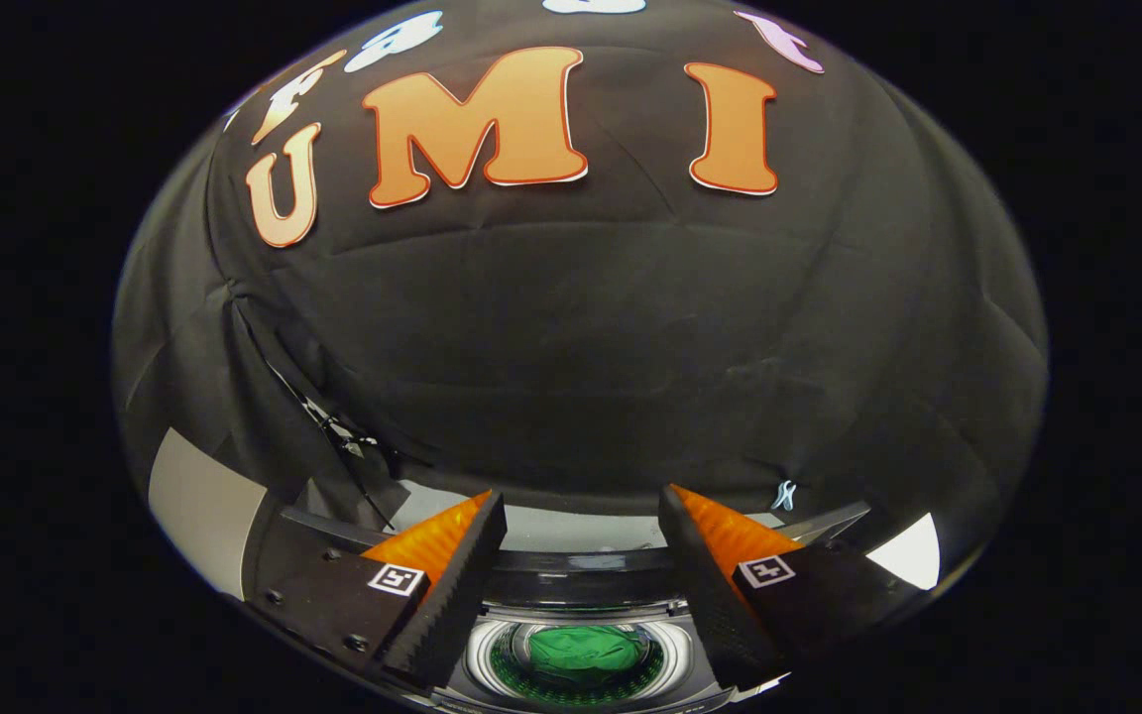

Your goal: Put the clothes into the washing machine and then close the washing machine lid.

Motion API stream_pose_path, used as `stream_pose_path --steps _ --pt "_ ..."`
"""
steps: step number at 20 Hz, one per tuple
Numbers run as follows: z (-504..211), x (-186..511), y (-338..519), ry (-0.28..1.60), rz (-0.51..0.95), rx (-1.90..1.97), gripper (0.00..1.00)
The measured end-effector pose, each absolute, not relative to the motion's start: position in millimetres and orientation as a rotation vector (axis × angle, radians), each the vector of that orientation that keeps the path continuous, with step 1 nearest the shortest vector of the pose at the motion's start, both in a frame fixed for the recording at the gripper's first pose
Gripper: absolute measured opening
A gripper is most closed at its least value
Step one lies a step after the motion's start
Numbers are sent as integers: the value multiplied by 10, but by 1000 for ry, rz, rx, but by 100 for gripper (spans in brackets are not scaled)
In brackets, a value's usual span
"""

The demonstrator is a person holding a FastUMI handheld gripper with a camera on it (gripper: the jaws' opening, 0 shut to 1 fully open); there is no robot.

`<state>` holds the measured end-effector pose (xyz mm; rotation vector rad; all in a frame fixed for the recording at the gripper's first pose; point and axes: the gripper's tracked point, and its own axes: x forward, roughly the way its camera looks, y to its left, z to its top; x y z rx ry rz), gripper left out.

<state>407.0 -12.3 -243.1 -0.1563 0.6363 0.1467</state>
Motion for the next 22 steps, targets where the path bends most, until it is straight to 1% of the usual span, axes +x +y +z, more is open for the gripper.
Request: stream_pose_path --steps 9,17,22 --pt "-2403 3816 -157 618 145 -150 99" --pt "-2416 3366 -244 595 126 -155 99" --pt "-2496 3022 -322 616 106 -155 99"
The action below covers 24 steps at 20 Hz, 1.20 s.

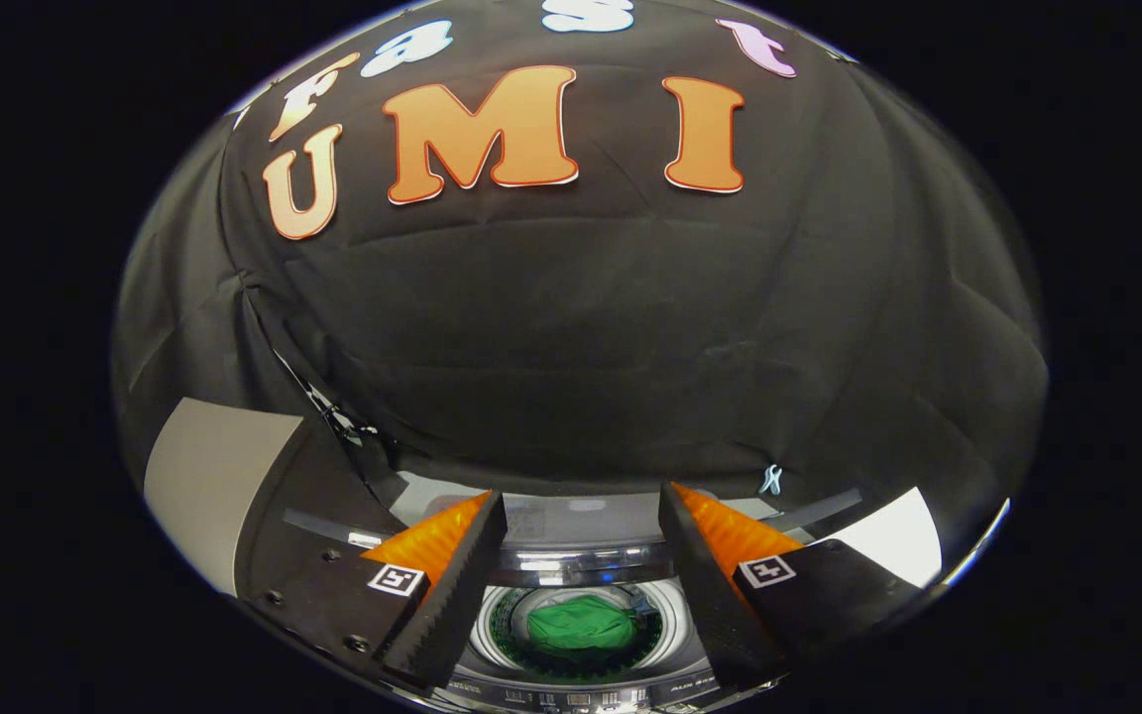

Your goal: Put the clothes into the washing machine and then close the washing machine lid.

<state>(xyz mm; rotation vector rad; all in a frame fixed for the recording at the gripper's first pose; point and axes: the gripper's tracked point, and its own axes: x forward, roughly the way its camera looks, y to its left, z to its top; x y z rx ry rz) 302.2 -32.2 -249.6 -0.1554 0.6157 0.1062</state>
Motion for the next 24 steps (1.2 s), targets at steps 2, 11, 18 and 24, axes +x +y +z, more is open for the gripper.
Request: stream_pose_path --steps 2,11,18,24 --pt "-2558 2859 -354 633 87 -158 99" --pt "-3054 1881 -492 782 -3 -82 99" --pt "-2396 1437 -448 652 -44 -69 99" --pt "-1557 1176 -331 517 -51 -71 98"
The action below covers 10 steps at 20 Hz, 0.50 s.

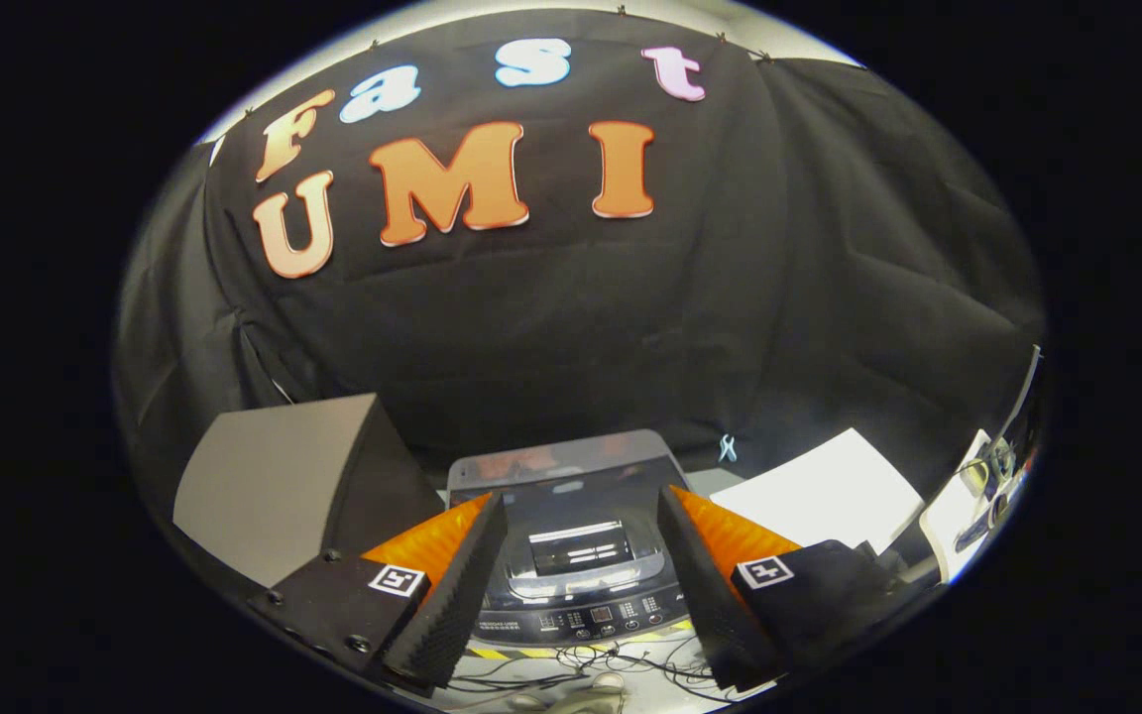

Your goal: Put the clothes into the washing machine and then close the washing machine lid.

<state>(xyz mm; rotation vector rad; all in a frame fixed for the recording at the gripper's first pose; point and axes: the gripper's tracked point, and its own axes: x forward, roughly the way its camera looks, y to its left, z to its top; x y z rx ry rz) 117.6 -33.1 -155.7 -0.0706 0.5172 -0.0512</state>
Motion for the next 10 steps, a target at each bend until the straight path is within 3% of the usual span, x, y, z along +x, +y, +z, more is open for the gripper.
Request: stream_pose_path --steps 10 --pt "111 712 -56 192 -28 -85 98"
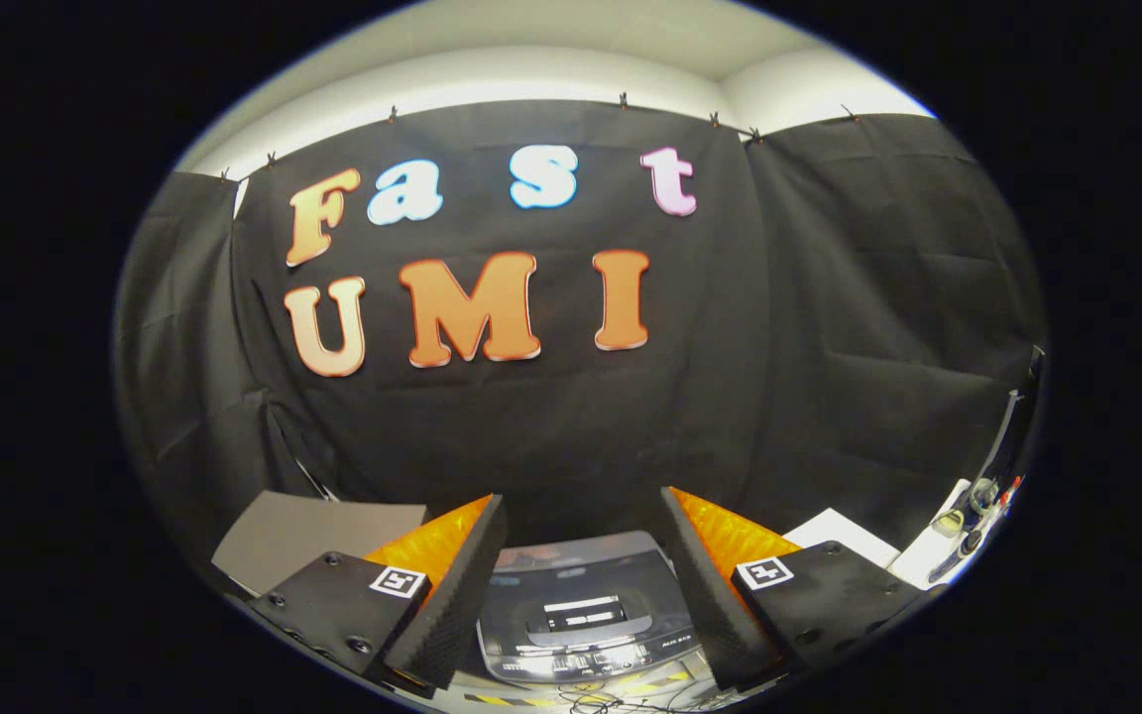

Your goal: Put the clothes into the washing machine and then close the washing machine lid.

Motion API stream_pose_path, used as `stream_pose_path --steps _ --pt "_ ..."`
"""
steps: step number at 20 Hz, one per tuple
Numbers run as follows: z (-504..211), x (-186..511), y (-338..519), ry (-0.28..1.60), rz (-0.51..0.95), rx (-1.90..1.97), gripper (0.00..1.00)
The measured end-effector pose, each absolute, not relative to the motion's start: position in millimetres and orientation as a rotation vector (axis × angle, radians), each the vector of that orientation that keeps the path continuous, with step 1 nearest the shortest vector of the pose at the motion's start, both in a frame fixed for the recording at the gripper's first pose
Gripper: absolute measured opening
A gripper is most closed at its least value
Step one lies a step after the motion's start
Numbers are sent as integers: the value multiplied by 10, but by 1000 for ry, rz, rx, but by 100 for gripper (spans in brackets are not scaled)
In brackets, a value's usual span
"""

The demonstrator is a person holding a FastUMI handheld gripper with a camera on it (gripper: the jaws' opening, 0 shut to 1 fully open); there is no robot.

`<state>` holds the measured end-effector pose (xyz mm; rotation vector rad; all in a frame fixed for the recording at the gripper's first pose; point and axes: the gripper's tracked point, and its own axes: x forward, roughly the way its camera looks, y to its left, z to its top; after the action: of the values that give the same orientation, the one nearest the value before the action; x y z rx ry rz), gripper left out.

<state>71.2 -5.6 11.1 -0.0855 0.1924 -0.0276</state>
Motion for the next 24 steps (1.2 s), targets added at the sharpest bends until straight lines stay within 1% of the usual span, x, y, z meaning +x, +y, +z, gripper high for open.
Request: stream_pose_path --steps 6,9,17,24 --pt "751 395 54 62 0 -94 98" --pt "932 331 92 13 9 -101 98" --pt "1191 128 157 -46 17 -97 98" --pt "1262 50 76 -53 -7 -95 98"
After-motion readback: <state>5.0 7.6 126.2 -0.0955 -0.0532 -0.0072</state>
